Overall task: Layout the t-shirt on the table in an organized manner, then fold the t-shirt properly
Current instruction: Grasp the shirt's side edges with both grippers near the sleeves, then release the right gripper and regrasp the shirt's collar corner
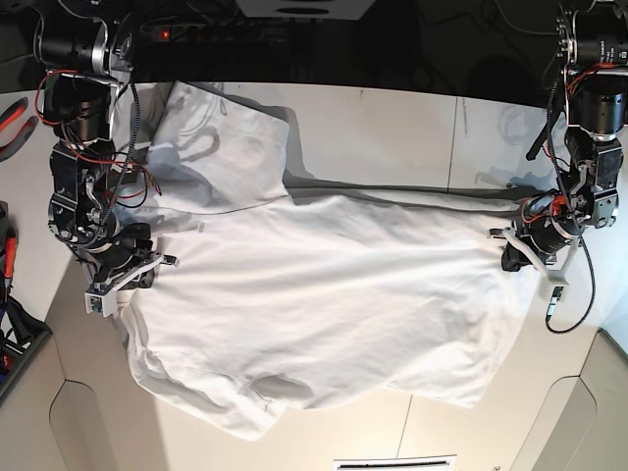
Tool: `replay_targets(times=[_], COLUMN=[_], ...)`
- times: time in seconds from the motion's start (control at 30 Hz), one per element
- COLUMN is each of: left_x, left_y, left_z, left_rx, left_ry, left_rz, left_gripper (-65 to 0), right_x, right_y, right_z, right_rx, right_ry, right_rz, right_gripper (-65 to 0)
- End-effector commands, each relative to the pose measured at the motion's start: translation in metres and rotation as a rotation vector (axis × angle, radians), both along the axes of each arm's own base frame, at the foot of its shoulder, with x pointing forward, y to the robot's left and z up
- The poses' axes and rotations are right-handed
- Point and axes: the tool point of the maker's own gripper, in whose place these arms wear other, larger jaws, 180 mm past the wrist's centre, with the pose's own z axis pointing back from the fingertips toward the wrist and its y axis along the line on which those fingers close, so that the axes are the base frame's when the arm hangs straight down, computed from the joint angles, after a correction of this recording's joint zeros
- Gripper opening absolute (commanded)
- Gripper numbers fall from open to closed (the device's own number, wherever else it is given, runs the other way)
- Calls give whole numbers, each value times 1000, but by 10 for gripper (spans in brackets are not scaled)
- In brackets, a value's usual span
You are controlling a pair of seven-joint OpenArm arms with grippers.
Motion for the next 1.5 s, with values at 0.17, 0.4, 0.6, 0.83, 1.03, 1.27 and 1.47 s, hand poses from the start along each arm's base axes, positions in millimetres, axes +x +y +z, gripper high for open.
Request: replay_targets(times=[0.17, 0.4, 0.6, 0.83, 1.03, 1.27, 1.47], left_x=[-5, -5, -5, -5, -5, -5, -5], left_y=[12, 13, 13, 9, 9, 9, 9], left_z=[-3, -4, -4, -5, -5, -6, -6], left_rx=[55, 67, 67, 59, 59, 60, 59], left_ry=[50, 54, 54, 54, 55, 58, 58], left_rz=[4, -2, -2, -4, -4, -4, -4], left_gripper=[-650, -650, -650, -650, -650, -650, -650], right_x=[15, 10, 10, 36, 25, -26, -72], right_y=[-64, -108, -121, -63, 11, 21, -23], right_z=[30, 44, 58, 122, 133, 67, 23], right_rx=[-123, -203, -148, 108, 247, 240, 59], right_ry=[-39, -37, -53, -201, -108, 74, 151], right_rz=[-56, -80, -124, -31, 144, 101, -3], right_gripper=[-650, -650, -650, -650, -650, -650, -650])
